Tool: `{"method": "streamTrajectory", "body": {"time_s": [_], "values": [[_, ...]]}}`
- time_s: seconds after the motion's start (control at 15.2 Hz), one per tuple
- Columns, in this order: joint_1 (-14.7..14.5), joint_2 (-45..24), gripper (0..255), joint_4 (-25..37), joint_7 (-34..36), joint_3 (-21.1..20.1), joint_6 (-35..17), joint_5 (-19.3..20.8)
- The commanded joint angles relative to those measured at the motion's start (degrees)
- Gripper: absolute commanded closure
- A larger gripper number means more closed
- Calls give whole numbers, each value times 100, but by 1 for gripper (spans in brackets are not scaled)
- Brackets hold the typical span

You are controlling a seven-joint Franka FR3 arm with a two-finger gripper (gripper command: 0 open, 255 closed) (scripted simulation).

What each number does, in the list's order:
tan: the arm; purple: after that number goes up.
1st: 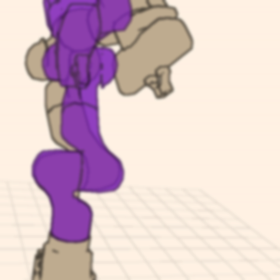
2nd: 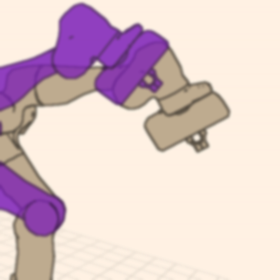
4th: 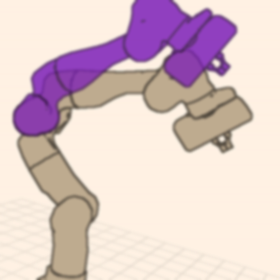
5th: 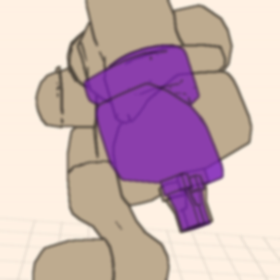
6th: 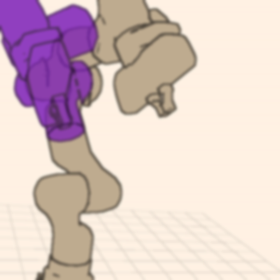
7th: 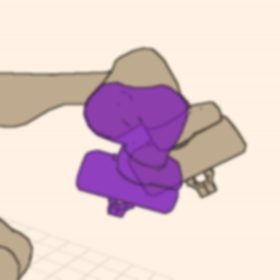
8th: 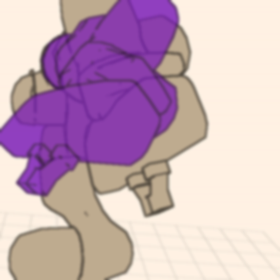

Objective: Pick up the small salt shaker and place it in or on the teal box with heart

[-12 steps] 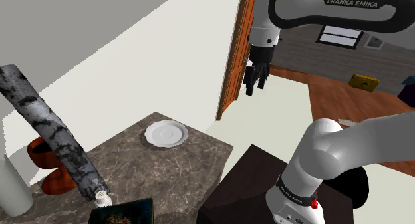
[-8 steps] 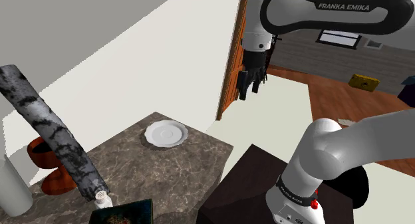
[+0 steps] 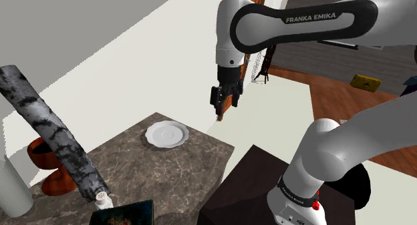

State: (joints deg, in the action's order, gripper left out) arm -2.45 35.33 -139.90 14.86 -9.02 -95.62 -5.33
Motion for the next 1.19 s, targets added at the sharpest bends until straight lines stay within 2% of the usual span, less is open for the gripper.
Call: {"method": "streamTrajectory", "body": {"time_s": [0.0,0.59,1.12], "values": [[-62,-327,0,54,268,-214,-255,-129],[-221,-2091,0,707,1380,-1013,-1263,-290],[-431,-3922,0,1782,2467,-1459,-1861,116]]}}
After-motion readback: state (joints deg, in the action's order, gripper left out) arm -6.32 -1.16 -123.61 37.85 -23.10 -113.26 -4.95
